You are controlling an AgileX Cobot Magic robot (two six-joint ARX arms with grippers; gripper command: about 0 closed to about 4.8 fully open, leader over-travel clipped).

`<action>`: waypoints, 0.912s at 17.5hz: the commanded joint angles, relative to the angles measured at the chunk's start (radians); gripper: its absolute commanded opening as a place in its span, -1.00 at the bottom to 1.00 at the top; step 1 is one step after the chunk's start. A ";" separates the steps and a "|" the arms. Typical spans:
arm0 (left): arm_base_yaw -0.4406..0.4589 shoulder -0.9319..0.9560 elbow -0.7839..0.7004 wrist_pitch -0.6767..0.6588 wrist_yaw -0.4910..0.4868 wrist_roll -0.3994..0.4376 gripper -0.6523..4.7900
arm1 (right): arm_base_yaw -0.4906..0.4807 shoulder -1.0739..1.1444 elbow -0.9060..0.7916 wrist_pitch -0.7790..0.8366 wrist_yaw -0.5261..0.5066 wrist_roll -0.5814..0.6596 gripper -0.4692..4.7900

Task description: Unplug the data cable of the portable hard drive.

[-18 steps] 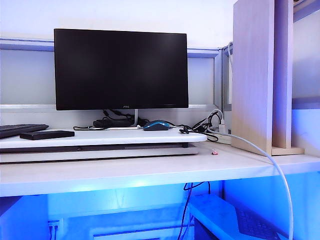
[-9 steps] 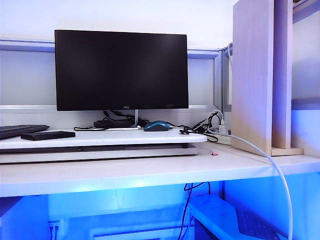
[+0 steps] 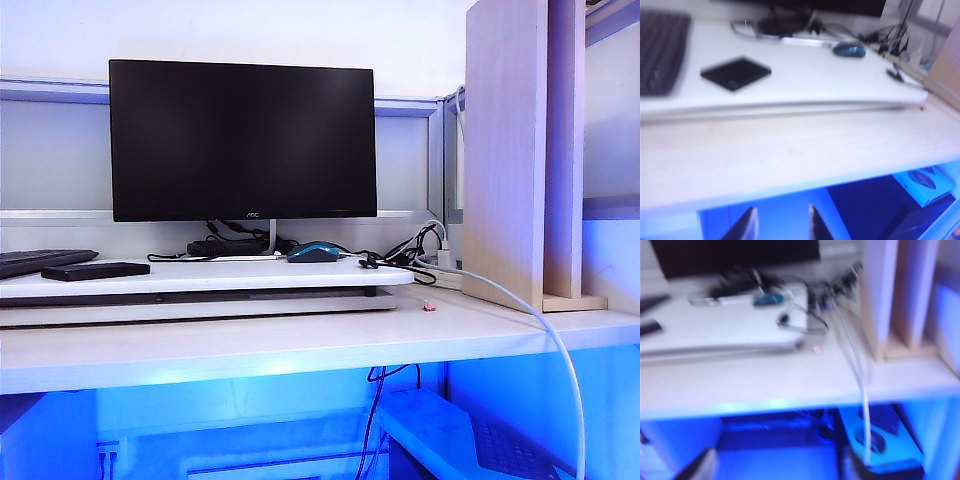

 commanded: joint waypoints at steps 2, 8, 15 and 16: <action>0.000 0.000 -0.035 0.068 0.000 0.013 -0.32 | 0.002 -0.004 -0.094 0.016 0.250 0.112 0.40; 0.000 0.000 -0.041 0.060 0.068 0.048 -0.34 | -0.149 -0.004 -0.094 0.012 0.280 -0.018 0.13; 0.000 0.000 -0.061 0.060 0.077 0.064 -0.61 | -0.491 0.015 -0.093 -0.012 -0.171 -0.056 -0.79; 0.000 0.000 -0.062 0.059 0.081 0.064 -0.69 | -0.492 0.015 -0.093 -0.021 -0.185 -0.076 -0.82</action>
